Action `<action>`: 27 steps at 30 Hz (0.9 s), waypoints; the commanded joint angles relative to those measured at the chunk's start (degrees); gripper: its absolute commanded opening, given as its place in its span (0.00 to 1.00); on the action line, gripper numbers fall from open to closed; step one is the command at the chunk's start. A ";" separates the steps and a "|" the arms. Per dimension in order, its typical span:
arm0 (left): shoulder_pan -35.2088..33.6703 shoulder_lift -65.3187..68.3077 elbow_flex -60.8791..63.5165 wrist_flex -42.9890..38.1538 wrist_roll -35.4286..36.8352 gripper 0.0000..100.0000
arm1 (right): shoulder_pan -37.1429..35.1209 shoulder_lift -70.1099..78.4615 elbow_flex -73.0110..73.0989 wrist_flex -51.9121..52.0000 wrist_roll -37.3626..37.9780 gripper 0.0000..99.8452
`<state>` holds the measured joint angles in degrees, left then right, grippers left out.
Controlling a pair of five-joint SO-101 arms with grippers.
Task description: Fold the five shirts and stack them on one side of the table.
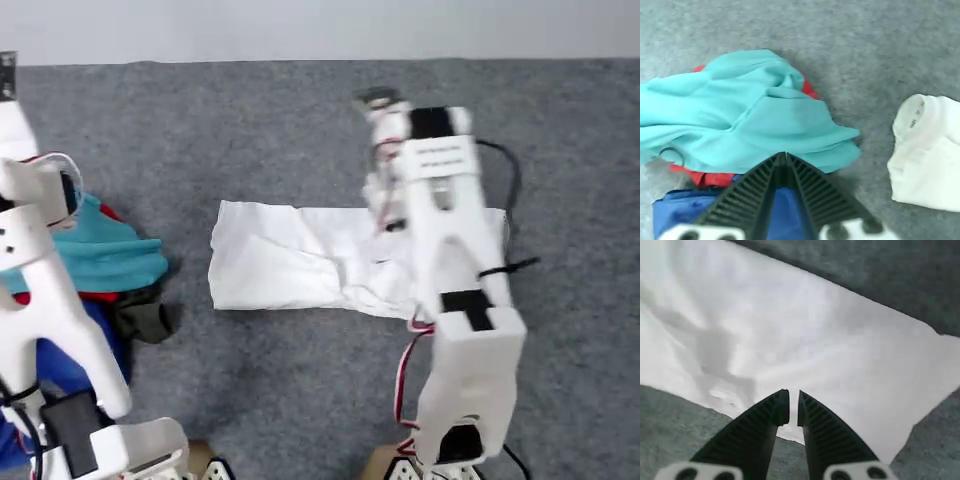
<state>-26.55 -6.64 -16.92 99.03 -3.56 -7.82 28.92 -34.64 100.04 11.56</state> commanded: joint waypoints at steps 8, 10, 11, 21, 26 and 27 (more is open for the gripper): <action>0.79 -2.73 4.00 1.49 -0.53 0.00 | 13.49 -3.21 -2.64 1.63 -2.02 0.28; 0.79 -2.73 4.00 1.49 -0.53 0.00 | 14.64 -1.10 -2.64 1.54 -2.20 0.30; 0.79 -2.73 4.00 1.49 -0.53 0.00 | 14.99 0.22 -2.73 1.54 -2.29 0.30; 0.79 -2.73 4.00 1.49 -0.53 0.00 | 17.63 12.00 -2.81 -2.95 -2.37 0.30; 0.79 -2.73 4.00 1.49 -0.53 0.00 | 17.63 15.78 -2.99 -3.91 -2.37 0.30; 0.79 -2.73 4.00 1.49 -0.53 0.00 | 17.45 16.31 -2.99 -4.35 -2.37 0.30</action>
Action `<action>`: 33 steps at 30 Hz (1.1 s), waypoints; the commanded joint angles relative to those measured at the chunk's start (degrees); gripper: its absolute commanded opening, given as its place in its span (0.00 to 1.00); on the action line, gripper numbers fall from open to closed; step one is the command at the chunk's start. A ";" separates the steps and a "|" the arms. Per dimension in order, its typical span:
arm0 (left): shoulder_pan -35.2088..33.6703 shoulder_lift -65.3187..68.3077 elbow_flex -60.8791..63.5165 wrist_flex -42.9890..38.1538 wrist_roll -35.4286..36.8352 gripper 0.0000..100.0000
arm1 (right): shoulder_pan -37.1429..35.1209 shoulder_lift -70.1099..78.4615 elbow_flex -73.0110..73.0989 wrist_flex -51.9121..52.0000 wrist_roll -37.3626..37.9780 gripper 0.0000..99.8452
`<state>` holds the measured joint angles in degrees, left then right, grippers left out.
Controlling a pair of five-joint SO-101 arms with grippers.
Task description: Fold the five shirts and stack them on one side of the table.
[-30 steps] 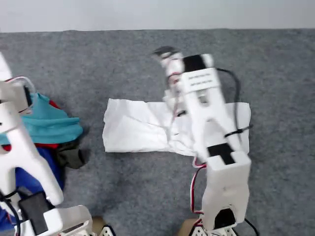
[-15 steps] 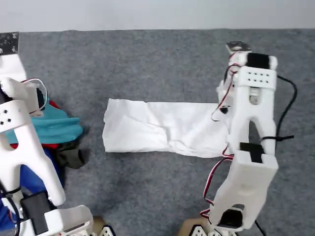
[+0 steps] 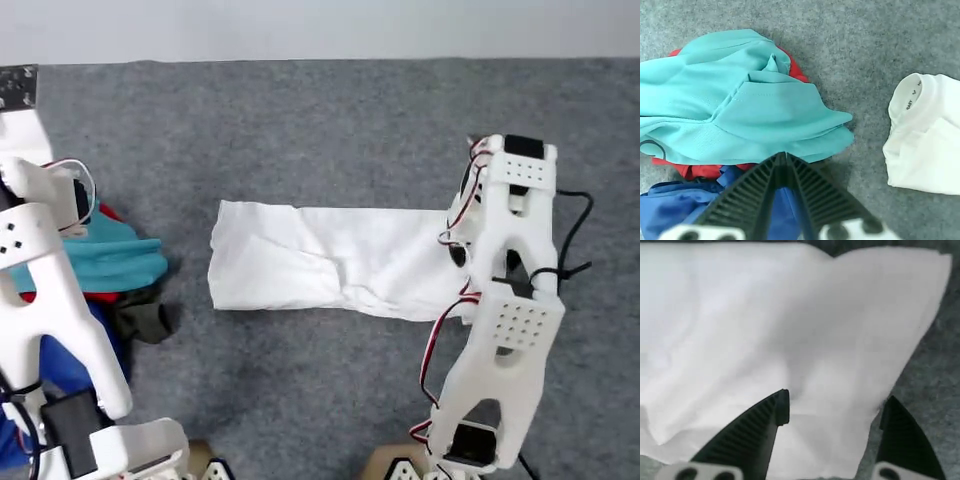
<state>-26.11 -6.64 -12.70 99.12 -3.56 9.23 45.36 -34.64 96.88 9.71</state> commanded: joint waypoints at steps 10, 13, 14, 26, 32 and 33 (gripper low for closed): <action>0.53 -2.73 -0.22 1.41 -0.35 0.00 | 1.19 2.07 -3.08 -2.42 -0.09 0.05; 0.62 -2.73 -0.22 1.41 -0.26 0.00 | 2.68 -0.31 -3.16 -2.51 0.00 0.04; 0.62 -2.73 -0.22 1.41 -0.26 0.00 | 3.38 -1.27 -3.16 -2.51 0.00 0.03; 0.62 -2.73 -0.22 1.41 -0.26 0.00 | 13.93 -6.02 -3.78 -1.36 16.62 0.01; 0.70 -2.73 -0.22 1.41 -0.18 0.00 | 17.01 -6.20 -7.12 1.98 23.91 0.01; 0.70 -2.73 -0.22 1.41 -0.18 0.00 | 16.66 -6.20 -8.09 4.00 25.23 0.01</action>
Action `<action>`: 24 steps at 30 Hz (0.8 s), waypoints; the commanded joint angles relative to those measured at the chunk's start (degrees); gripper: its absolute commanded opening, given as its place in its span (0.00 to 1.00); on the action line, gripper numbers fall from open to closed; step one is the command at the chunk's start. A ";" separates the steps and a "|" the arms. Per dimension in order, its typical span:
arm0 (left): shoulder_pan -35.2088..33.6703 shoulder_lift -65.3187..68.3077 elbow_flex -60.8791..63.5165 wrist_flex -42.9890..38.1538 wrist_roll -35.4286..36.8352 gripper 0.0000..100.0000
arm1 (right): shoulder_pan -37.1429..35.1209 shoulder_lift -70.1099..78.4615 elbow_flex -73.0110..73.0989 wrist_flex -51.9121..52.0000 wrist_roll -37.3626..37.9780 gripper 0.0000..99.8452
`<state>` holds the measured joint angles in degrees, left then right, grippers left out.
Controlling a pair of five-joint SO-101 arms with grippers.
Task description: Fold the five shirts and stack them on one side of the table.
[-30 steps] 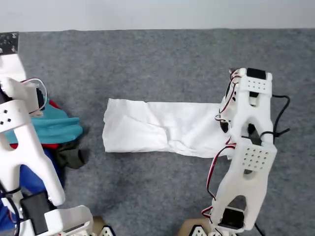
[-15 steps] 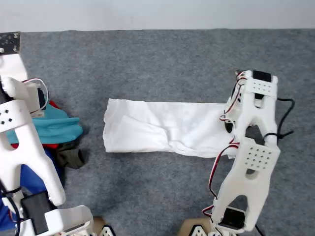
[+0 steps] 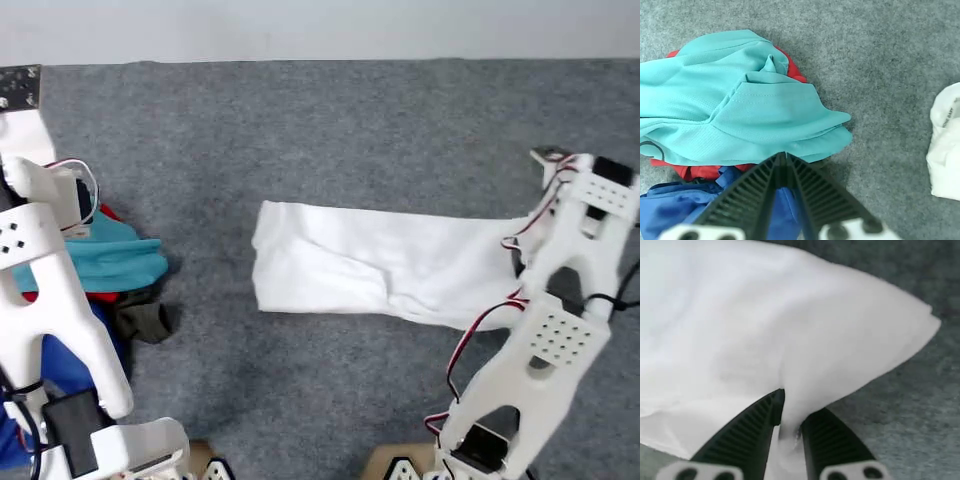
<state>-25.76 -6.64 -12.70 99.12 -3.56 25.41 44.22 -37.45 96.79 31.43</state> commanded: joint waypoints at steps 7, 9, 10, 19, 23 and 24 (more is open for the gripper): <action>0.35 -2.73 -0.22 1.41 -0.18 0.00 | -6.90 -9.80 -6.51 6.11 5.98 0.01; 0.35 -2.73 -0.22 1.41 -0.18 0.00 | -9.89 -12.00 -6.33 6.20 5.98 0.01; 0.35 -2.73 -0.22 1.41 -0.35 0.00 | -11.38 -13.14 -5.45 6.20 5.98 0.01; 0.35 -2.73 -0.22 1.41 -0.44 0.00 | -28.70 -24.40 10.11 6.02 5.45 0.01; 0.35 -2.73 -0.22 1.41 -0.35 0.00 | -35.65 -26.59 11.34 6.02 3.34 0.01; 0.35 -2.73 -0.22 1.41 -0.35 0.00 | -37.41 -26.68 11.34 5.93 3.16 0.01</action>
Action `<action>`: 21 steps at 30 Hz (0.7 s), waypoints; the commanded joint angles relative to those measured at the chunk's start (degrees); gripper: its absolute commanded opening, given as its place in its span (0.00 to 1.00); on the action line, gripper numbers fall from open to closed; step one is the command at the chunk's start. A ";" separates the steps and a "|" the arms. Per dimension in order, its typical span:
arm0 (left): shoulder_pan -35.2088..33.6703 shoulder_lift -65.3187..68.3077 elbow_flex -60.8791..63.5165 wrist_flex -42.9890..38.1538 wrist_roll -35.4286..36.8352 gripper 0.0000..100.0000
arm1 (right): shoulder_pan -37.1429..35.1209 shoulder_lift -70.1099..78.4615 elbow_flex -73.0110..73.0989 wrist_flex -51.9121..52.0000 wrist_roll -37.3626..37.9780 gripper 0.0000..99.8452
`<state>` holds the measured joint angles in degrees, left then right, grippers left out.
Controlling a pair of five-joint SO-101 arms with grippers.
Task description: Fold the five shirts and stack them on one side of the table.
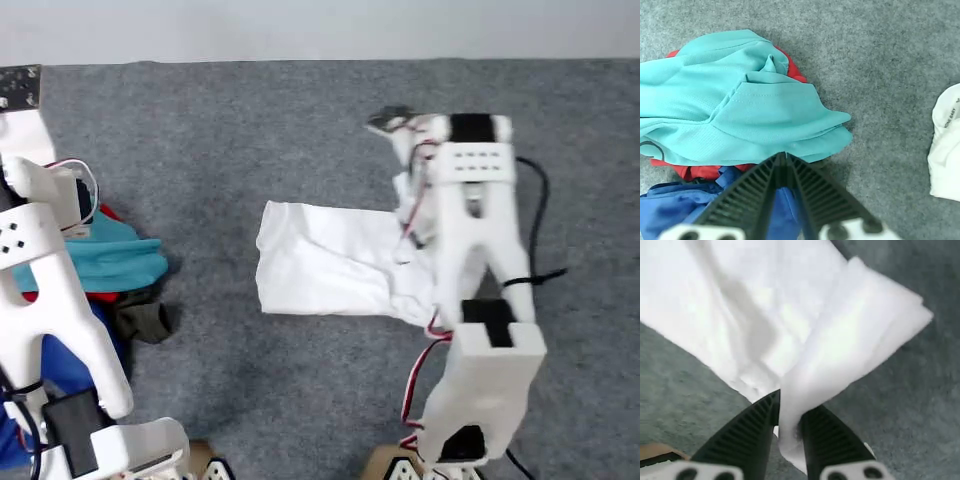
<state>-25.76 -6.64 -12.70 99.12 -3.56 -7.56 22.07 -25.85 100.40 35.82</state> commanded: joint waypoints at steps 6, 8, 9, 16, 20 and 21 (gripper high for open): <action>0.35 -2.73 -0.22 1.32 -0.26 0.00 | -13.32 -4.44 -0.18 0.57 -4.22 0.01; 0.35 -2.73 -0.22 1.32 -0.26 0.00 | -15.34 -4.44 -0.18 -0.48 -5.19 0.01; 0.35 -2.73 -0.22 1.32 -0.26 0.00 | -16.22 -4.44 -0.09 -1.01 -5.54 0.01; 0.44 -2.73 -0.22 1.32 -0.18 0.00 | -20.53 -2.42 0.00 -5.67 -6.95 0.01; 0.44 -2.73 -0.22 1.32 -0.18 0.00 | -21.93 0.75 -0.26 -6.99 -6.95 0.01; 0.44 -2.73 -0.22 1.32 -0.18 0.00 | -22.55 1.36 -0.26 -6.99 -7.03 0.01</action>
<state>-25.76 -6.64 -12.70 99.12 -3.56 -28.48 23.47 -25.32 94.42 29.49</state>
